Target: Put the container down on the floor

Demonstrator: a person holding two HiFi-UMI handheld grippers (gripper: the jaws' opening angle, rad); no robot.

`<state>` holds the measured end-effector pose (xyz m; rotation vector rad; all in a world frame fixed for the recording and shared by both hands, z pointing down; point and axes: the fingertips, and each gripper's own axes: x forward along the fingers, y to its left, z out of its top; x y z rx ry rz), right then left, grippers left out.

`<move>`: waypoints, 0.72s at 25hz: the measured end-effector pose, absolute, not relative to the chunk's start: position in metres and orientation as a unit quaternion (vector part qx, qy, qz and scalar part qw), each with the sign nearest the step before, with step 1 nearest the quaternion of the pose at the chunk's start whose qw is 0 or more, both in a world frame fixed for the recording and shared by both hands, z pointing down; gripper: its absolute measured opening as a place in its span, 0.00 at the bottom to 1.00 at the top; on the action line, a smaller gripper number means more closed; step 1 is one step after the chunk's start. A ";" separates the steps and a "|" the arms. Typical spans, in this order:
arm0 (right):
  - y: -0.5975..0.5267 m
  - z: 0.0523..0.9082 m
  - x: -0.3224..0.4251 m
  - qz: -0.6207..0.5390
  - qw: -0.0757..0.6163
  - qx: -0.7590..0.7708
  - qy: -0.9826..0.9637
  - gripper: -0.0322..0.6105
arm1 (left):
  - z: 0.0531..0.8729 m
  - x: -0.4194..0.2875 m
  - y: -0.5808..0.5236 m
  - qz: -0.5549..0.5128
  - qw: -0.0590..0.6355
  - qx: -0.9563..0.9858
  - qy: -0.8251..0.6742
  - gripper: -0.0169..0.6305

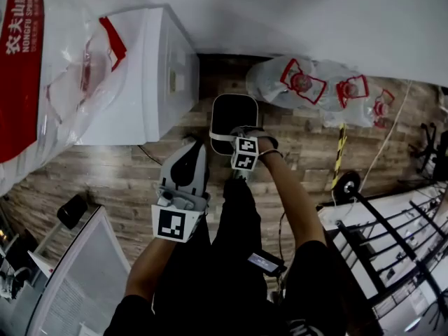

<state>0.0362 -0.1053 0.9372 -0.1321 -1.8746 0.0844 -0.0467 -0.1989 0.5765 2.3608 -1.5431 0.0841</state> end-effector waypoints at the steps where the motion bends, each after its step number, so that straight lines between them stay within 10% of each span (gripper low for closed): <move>1: -0.108 0.942 0.034 0.034 0.590 -0.059 -0.804 0.14 | 0.580 -0.047 -0.199 0.033 0.162 0.828 -0.536 0.06; 18: -0.177 1.019 -0.002 -0.009 0.586 -0.056 -0.808 0.14 | 0.621 -0.044 -0.205 0.027 0.162 0.832 -0.529 0.06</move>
